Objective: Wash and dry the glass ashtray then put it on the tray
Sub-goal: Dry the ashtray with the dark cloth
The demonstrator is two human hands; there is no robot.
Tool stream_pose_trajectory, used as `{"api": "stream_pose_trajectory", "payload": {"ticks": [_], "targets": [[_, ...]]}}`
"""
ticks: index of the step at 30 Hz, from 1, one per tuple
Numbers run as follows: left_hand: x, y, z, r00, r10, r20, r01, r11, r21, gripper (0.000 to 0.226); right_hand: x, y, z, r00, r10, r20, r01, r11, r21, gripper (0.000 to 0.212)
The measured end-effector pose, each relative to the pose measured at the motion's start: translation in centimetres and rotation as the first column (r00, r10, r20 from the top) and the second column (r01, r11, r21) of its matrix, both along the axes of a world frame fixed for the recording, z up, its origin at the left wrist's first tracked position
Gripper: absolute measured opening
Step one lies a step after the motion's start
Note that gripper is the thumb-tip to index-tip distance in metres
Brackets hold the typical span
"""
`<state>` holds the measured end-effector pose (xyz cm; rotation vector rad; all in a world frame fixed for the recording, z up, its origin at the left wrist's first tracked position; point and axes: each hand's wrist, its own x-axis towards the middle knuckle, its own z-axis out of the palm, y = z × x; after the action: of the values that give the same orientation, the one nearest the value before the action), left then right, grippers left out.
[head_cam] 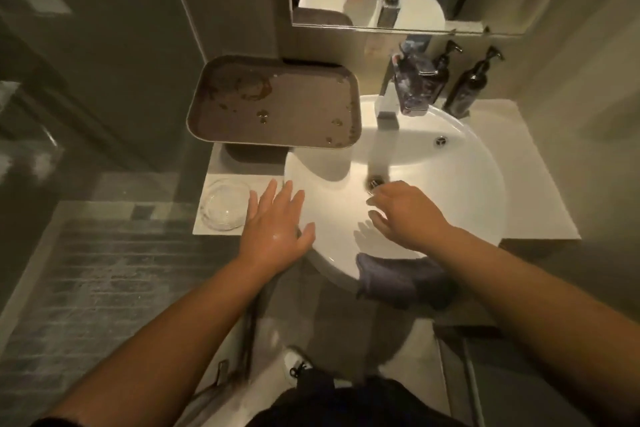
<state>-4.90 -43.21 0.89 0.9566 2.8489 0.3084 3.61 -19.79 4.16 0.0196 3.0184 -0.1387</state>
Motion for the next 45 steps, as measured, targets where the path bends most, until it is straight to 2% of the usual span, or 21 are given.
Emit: {"api": "stream_pose_trajectory", "payload": {"ticks": [4,8,14,17,19,22,27,30,34,37,41,45], "targets": [[3.3,3.4,0.0,0.983,-0.173,0.064,0.175,0.984,-0.029,0.068,4.7,2.0,-0.5,0.998,-0.043,0.041,0.046,0.997,-0.06,0.035],[6.9,5.4,-0.5,0.926,-0.367,0.089,0.372,0.926,-0.056,0.071,8.5,3.5,-1.3,0.994,-0.054,0.096,0.066,0.99,-0.126,0.042],[9.9,6.7,-1.0,0.857,-0.51,0.069,0.514,0.839,-0.176,0.077,12.0,3.7,-1.8,0.96,0.199,0.197,-0.164,0.97,-0.181,0.066],[10.3,6.7,-1.4,0.881,-0.469,0.061,0.471,0.861,-0.19,0.067,12.0,2.6,-2.6,0.946,0.256,0.198,-0.226,0.961,-0.16,0.07],[10.6,6.7,-1.6,0.904,-0.426,0.034,0.426,0.89,-0.162,0.055,11.6,1.8,-3.3,0.962,0.214,0.172,-0.187,0.97,-0.157,0.067],[10.9,6.6,-1.3,0.925,-0.381,0.011,0.379,0.918,-0.115,0.04,11.4,1.2,-4.1,0.981,0.153,0.12,-0.137,0.982,-0.131,0.051],[11.7,6.3,0.5,0.944,-0.331,-0.012,0.328,0.939,-0.1,0.028,12.1,1.5,-3.4,0.98,0.191,0.061,-0.183,0.976,-0.116,0.024],[12.2,5.6,2.3,0.952,-0.306,-0.023,0.305,0.951,-0.046,0.021,12.1,1.7,-1.7,0.977,0.203,0.056,-0.196,0.973,-0.119,0.017],[12.4,3.7,4.0,0.983,-0.139,0.124,0.117,0.979,0.168,0.023,10.8,1.0,1.4,0.97,0.23,0.081,-0.206,0.951,-0.23,0.015],[11.4,2.7,5.3,0.978,-0.076,0.192,0.019,0.96,0.281,0.021,8.9,0.0,2.8,0.967,0.245,0.075,-0.205,0.916,-0.344,0.023],[9.0,0.8,6.6,0.981,-0.021,0.192,-0.049,0.935,0.351,0.022,6.2,-2.1,3.9,0.967,0.256,0.005,-0.213,0.816,-0.537,0.045],[6.6,-1.7,6.5,0.972,0.067,0.223,-0.151,0.911,0.384,0.021,2.8,-4.3,4.2,0.963,0.265,0.042,-0.176,0.743,-0.646,0.044]]}}
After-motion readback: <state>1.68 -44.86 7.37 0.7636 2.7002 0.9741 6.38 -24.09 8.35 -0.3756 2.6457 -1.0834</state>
